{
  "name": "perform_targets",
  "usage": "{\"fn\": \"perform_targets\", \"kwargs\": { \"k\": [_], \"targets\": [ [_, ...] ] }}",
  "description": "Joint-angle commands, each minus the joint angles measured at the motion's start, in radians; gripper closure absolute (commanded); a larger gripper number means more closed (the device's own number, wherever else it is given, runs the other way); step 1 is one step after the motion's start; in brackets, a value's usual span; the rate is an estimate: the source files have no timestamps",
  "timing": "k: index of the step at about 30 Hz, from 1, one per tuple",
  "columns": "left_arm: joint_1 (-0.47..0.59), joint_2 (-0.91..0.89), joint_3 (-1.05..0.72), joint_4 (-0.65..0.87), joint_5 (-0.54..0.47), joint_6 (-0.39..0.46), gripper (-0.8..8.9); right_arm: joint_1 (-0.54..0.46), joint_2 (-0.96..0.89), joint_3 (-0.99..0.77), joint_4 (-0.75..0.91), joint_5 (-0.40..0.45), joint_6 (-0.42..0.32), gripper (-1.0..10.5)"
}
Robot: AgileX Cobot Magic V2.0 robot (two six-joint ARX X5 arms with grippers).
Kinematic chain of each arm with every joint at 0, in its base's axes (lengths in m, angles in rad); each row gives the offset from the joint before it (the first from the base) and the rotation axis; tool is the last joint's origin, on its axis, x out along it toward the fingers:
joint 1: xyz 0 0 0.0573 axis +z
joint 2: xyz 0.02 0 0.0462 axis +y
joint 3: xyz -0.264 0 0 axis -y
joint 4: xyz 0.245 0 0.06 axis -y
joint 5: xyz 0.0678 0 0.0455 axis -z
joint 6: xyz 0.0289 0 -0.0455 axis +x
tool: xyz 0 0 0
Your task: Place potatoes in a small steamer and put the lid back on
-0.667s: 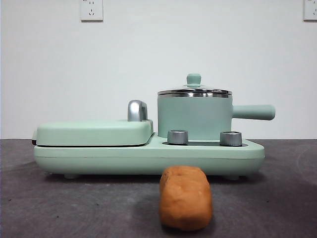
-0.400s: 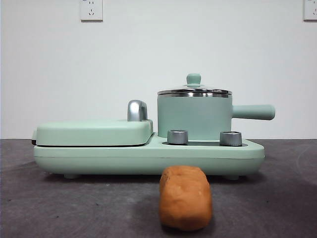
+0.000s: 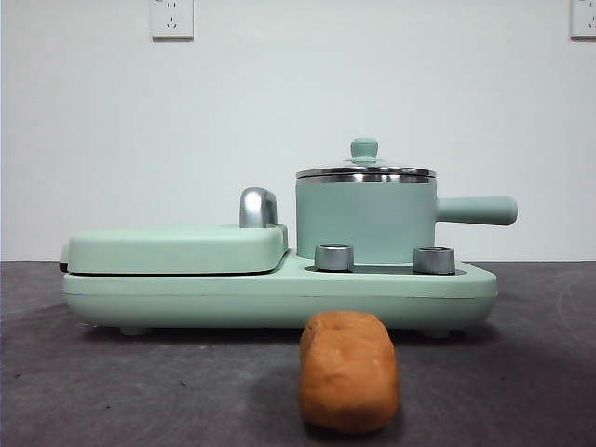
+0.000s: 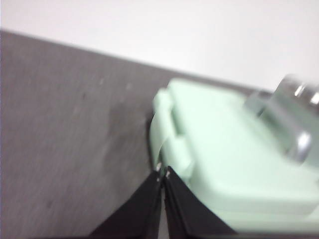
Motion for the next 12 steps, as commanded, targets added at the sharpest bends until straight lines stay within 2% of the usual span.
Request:
{"fn": "perform_targets", "kwargs": {
  "k": [1, 5, 12],
  "targets": [
    [-0.013, 0.056, 0.078, 0.006, 0.005, -0.051, 8.03, 0.000, 0.035, 0.097, -0.048, -0.005, 0.063, 9.2],
    [-0.037, 0.178, 0.199, 0.005, 0.031, -0.059, 8.03, 0.000, 0.112, 0.248, -0.136, -0.039, 0.046, 9.2],
    [-0.075, 0.433, 0.459, -0.080, 0.192, -0.044, 8.03, 0.000, 0.290, 0.518, -0.304, -0.179, -0.039, 9.2]
  ]
}}
